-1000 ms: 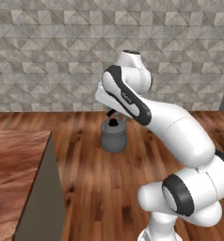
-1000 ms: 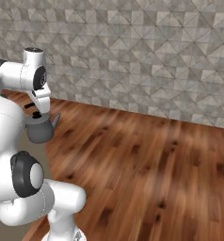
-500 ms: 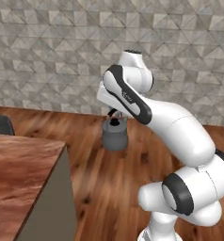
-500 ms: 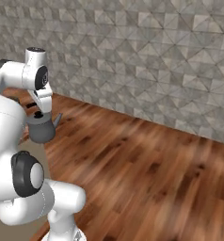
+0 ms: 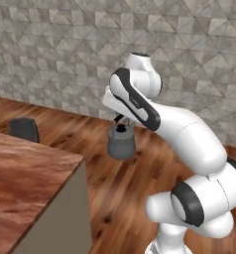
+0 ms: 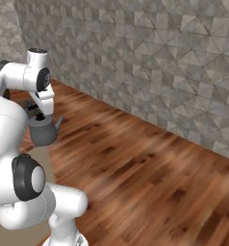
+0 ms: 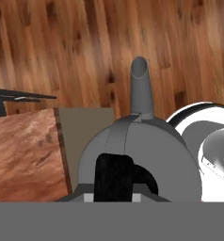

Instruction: The kettle is done boiling. Turn off the stove, then wait for 300 timesteps before moving the kettle to the dining table.

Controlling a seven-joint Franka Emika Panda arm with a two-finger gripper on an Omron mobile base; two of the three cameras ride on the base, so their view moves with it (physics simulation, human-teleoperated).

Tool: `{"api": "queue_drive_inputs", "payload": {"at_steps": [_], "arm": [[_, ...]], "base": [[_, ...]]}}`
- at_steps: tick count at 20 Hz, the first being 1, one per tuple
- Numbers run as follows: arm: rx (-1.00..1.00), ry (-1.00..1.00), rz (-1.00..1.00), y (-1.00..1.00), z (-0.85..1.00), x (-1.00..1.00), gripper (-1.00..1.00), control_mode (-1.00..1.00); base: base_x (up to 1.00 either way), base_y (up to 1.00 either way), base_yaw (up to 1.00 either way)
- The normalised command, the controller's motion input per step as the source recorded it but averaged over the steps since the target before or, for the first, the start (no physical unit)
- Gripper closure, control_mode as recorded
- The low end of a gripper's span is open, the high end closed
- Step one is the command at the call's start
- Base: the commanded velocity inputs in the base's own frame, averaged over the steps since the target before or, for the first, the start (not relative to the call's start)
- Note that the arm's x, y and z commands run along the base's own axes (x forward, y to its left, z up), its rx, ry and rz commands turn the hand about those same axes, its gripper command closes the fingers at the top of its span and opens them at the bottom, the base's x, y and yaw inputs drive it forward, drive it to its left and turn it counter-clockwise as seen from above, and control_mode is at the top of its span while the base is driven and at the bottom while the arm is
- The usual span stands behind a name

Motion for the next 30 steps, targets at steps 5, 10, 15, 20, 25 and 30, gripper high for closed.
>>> {"api": "queue_drive_inputs", "payload": {"at_steps": [5,10,15,20,25,30], "arm": [[0.00,0.00,0.00,0.00,0.00,0.00,1.00,1.00],[0.00,0.00,0.00,0.00,0.00,0.00,1.00,1.00],[0.00,0.00,0.00,0.00,0.00,0.00,1.00,1.00],[0.00,0.00,0.00,0.00,0.00,0.00,1.00,1.00],[0.00,0.00,0.00,0.00,0.00,0.00,1.00,1.00],[0.00,0.00,0.00,0.00,0.00,0.00,1.00,1.00]], "base": [[0.31,-0.41,0.42],[0.18,-0.42,0.44],[0.13,-0.43,0.46],[0.04,-0.50,0.47],[0.00,-0.58,0.47],[0.00,-0.59,0.47]]}}
